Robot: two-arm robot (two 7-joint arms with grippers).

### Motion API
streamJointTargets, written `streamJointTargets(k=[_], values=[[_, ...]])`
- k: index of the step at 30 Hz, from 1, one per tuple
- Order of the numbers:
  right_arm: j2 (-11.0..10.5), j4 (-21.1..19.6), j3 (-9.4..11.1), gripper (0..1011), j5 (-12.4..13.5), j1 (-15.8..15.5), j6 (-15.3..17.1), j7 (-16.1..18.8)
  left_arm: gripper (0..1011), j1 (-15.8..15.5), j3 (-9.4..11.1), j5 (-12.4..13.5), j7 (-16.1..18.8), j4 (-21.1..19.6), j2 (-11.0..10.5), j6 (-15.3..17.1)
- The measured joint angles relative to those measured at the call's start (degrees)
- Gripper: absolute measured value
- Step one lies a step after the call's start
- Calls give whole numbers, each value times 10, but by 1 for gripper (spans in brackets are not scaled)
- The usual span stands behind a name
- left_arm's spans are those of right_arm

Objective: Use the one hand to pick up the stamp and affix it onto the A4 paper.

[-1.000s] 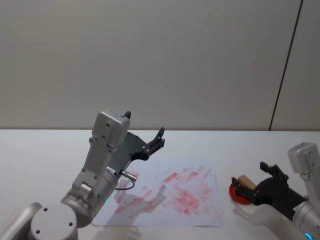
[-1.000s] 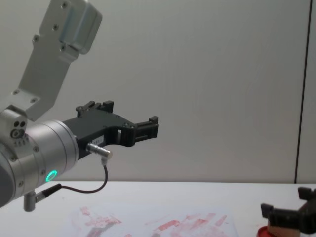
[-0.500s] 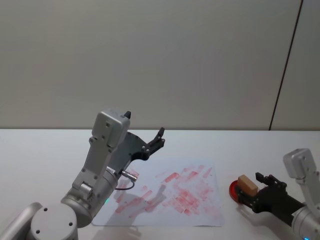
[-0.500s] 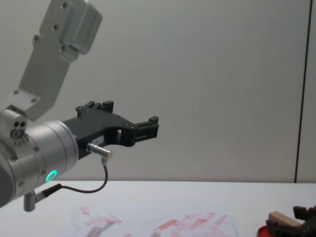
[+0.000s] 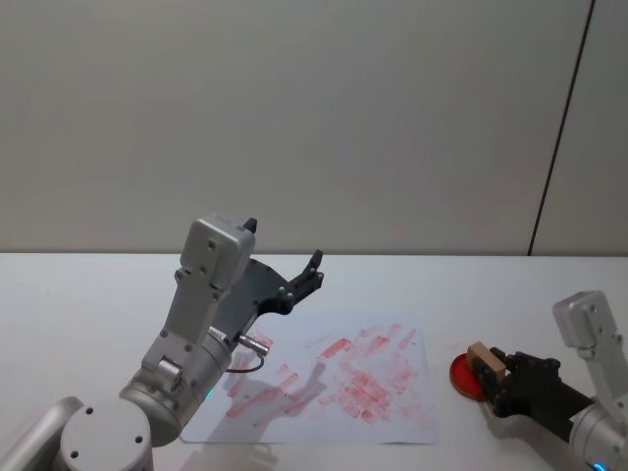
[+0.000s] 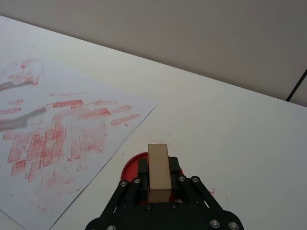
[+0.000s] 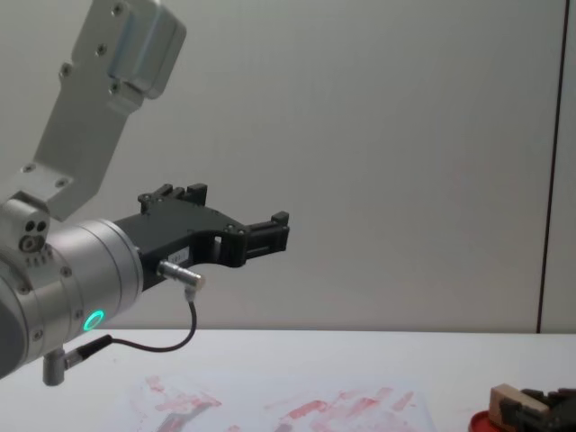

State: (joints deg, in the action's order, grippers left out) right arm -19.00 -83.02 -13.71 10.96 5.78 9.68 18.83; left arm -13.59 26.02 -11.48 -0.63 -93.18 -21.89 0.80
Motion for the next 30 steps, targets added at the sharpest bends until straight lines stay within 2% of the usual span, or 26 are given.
streamJointTargets(k=[4, 19, 30], values=[[2, 4, 0, 216, 4, 4, -4, 0, 1003, 0, 0, 0, 0, 0, 0, 0], [9, -12, -2, 217, 14, 11, -30, 7, 1002, 0, 0, 0, 0, 0, 0, 0], [24, -23, -18, 217, 3, 19, -34, 25, 1003, 0, 0, 0, 0, 0, 0, 0]])
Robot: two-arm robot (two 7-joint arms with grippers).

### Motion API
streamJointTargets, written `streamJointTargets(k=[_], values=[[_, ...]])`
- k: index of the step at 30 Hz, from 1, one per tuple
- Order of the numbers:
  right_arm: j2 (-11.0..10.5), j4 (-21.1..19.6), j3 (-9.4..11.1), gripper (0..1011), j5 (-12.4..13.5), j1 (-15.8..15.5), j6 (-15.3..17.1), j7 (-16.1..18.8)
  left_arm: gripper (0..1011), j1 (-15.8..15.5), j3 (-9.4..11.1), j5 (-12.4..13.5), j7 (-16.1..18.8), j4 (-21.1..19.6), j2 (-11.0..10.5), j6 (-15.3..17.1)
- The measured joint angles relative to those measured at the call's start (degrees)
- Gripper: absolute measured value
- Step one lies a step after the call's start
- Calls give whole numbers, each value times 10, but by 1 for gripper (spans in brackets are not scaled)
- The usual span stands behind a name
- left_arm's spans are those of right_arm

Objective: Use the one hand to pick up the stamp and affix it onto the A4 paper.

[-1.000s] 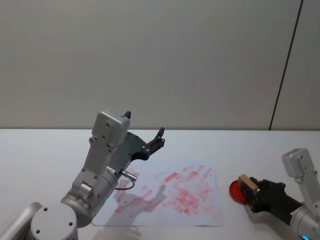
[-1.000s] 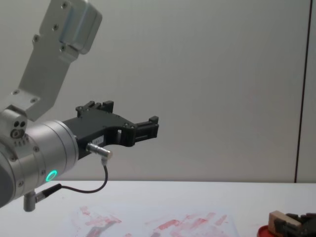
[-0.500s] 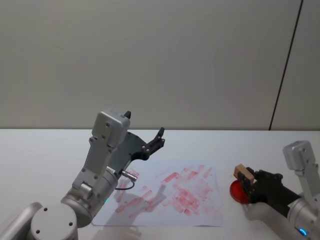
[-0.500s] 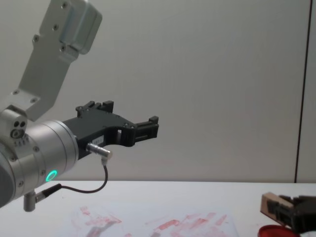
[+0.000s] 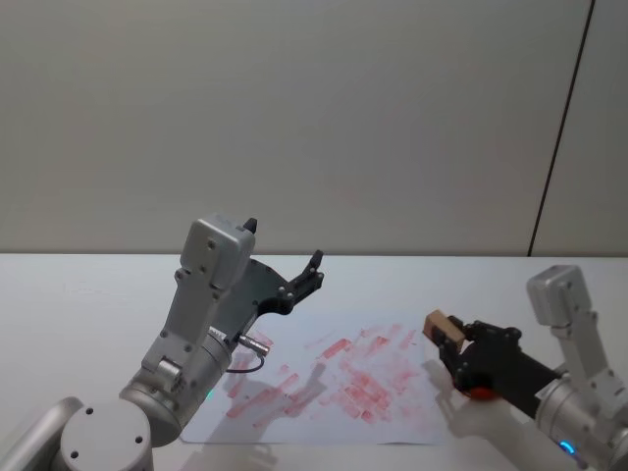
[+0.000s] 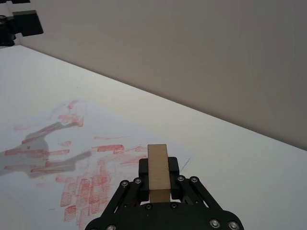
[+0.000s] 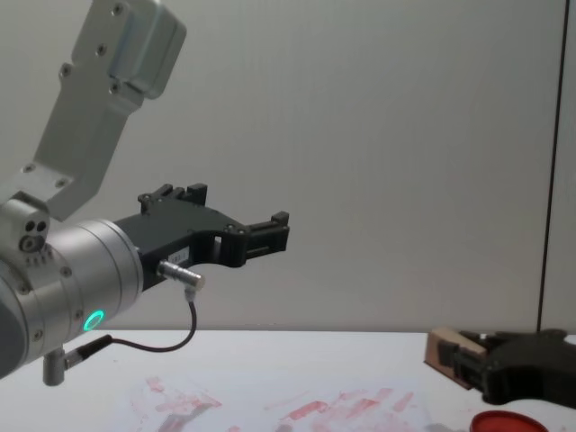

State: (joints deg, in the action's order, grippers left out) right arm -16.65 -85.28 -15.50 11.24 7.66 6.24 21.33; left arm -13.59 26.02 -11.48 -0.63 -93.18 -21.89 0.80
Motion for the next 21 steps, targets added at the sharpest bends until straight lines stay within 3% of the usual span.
streamJointTargets(k=[21], values=[[12, 12, -29, 217, -36, -9, 10, 23, 1002, 0, 0, 0, 0, 0, 0, 0]])
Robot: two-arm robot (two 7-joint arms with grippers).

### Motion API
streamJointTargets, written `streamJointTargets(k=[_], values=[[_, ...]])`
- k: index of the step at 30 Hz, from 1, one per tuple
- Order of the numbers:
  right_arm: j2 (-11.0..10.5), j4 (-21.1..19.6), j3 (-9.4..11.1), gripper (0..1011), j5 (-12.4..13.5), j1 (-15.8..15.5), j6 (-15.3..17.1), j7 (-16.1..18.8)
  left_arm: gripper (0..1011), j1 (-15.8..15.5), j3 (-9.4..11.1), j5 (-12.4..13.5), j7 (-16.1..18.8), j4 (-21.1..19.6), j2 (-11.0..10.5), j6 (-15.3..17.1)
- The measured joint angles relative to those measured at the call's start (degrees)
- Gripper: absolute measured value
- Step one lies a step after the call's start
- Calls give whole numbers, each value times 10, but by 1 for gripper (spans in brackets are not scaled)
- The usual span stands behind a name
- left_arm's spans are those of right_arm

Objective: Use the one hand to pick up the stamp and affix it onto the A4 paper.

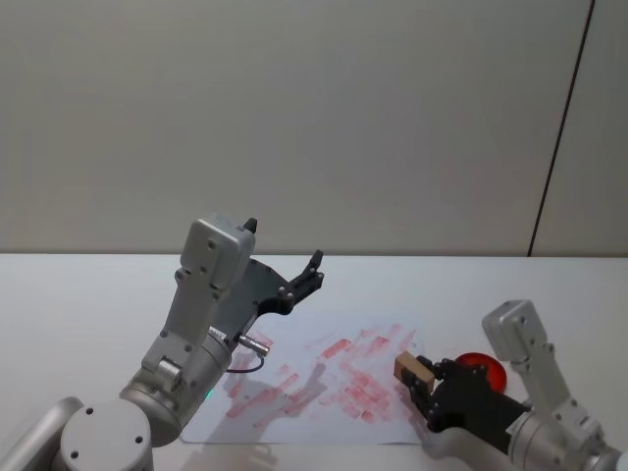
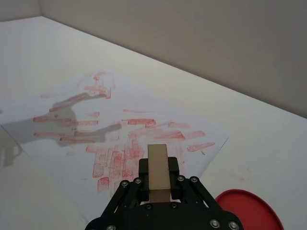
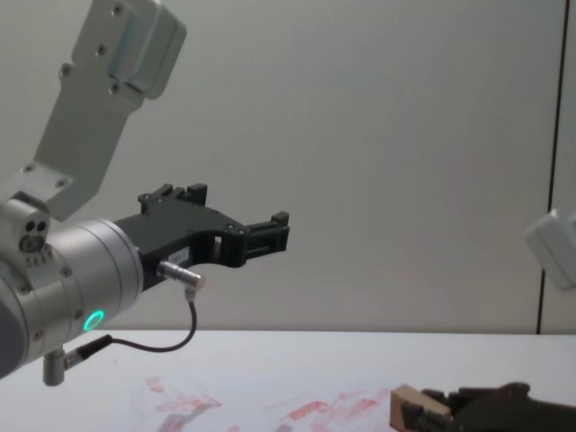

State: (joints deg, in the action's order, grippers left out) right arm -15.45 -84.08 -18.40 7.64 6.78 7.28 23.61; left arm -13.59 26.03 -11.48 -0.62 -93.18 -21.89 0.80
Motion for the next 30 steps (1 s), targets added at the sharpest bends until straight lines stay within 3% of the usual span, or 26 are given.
streamJointTargets(k=[30], values=[[-4, 24, -10, 217, -31, -8, -4, 1, 1003, 0, 0, 0, 0, 0, 0, 0]])
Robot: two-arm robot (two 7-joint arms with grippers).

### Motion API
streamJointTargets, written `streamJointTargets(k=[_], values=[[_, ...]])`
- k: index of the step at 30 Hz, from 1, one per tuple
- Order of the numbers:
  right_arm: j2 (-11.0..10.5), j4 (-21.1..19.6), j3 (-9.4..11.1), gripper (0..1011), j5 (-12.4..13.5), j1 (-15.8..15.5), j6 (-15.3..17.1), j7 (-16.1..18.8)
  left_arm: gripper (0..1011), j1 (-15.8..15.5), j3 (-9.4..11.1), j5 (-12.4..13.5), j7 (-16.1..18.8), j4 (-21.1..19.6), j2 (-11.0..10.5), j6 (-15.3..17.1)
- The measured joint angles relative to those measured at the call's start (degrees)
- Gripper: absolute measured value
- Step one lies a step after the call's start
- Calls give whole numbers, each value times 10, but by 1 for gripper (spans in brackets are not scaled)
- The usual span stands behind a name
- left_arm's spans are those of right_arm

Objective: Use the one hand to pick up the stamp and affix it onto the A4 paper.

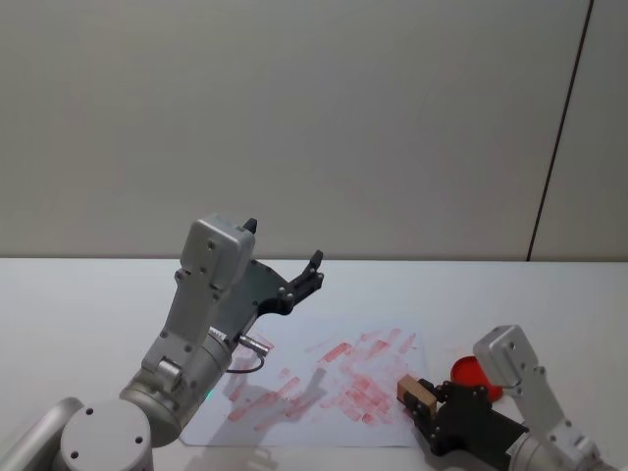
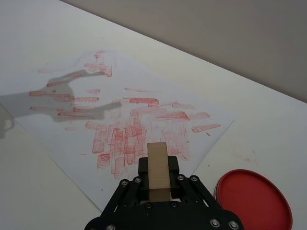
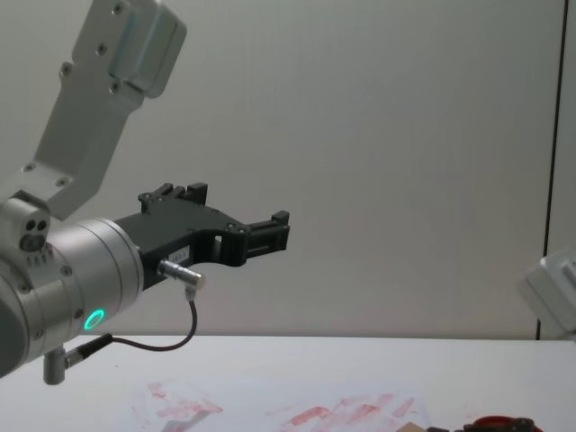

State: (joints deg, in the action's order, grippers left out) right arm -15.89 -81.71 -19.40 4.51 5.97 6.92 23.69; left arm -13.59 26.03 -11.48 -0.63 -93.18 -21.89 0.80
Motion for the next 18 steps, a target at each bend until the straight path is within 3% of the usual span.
streamJointTargets(k=[7, 18], values=[[0, 1, 0, 217, 6, 0, 0, 0, 1003, 0, 0, 0, 0, 0, 0, 0], [0, -22, 11, 217, 51, 2, -26, -21, 1003, 0, 0, 0, 0, 0, 0, 0]])
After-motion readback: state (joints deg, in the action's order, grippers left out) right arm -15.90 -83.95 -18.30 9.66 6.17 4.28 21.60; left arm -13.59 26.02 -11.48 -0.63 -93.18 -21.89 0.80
